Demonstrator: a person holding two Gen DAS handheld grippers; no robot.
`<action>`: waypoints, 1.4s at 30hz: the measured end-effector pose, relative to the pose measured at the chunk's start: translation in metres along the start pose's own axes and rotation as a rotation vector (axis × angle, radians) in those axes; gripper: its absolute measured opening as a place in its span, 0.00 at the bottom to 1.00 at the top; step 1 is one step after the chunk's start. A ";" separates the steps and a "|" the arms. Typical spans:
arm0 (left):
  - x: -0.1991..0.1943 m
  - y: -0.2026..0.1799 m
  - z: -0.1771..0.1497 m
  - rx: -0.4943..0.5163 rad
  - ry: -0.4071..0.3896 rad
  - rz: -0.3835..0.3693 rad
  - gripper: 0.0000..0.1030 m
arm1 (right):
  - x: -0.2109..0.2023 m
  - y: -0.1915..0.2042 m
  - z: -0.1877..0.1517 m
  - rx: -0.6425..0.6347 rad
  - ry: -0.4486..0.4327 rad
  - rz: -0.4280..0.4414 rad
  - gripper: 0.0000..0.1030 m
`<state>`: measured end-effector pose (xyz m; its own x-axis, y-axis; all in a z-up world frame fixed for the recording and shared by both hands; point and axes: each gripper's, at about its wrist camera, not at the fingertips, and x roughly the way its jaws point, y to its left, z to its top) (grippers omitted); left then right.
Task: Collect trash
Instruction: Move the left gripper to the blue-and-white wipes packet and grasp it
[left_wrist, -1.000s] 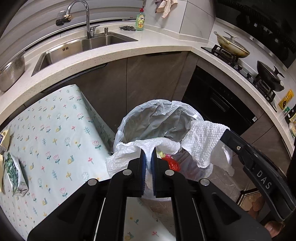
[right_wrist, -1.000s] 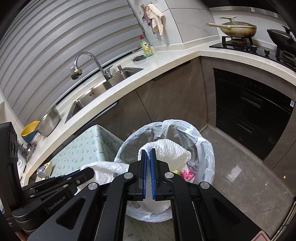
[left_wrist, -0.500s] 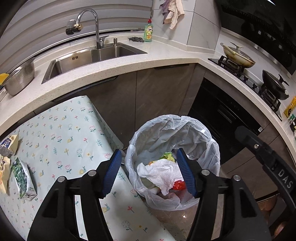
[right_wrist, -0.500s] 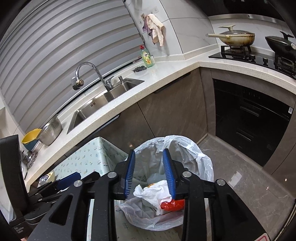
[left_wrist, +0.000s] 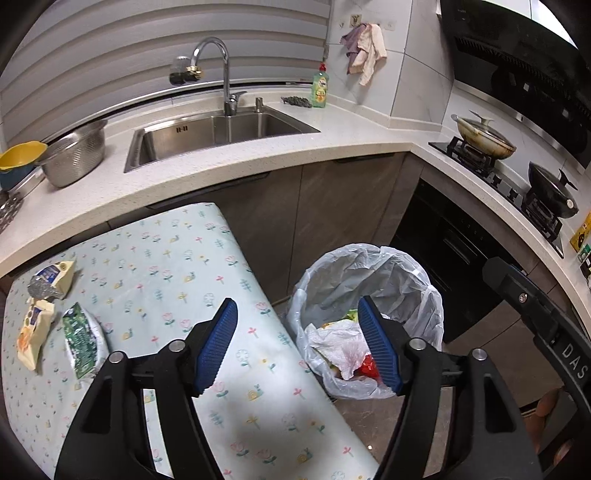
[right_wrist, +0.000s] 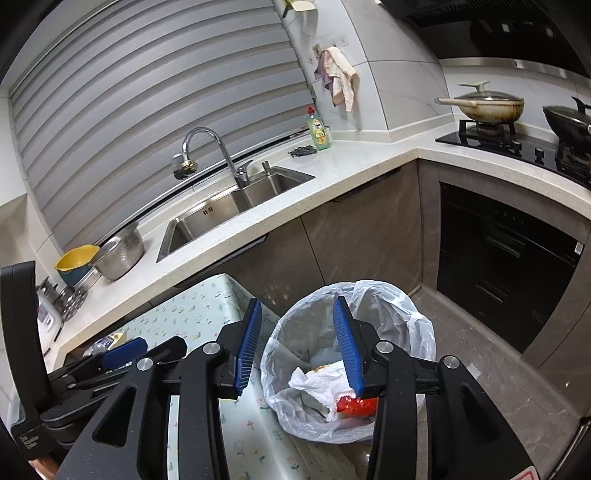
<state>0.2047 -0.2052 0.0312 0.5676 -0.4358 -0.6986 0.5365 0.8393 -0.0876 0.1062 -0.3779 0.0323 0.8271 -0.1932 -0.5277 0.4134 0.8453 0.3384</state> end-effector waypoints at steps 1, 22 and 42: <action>-0.005 0.003 -0.002 -0.002 -0.005 0.005 0.65 | -0.003 0.004 -0.002 -0.005 0.000 0.003 0.41; -0.103 0.169 -0.158 -0.162 0.121 0.220 0.88 | -0.027 0.113 -0.116 -0.155 0.239 0.162 0.46; -0.078 0.192 -0.240 -0.430 0.260 0.015 0.88 | -0.014 0.154 -0.188 -0.219 0.405 0.171 0.49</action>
<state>0.1136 0.0682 -0.1019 0.3691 -0.3731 -0.8512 0.1924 0.9267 -0.3227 0.0874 -0.1514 -0.0545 0.6439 0.1295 -0.7540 0.1592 0.9413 0.2976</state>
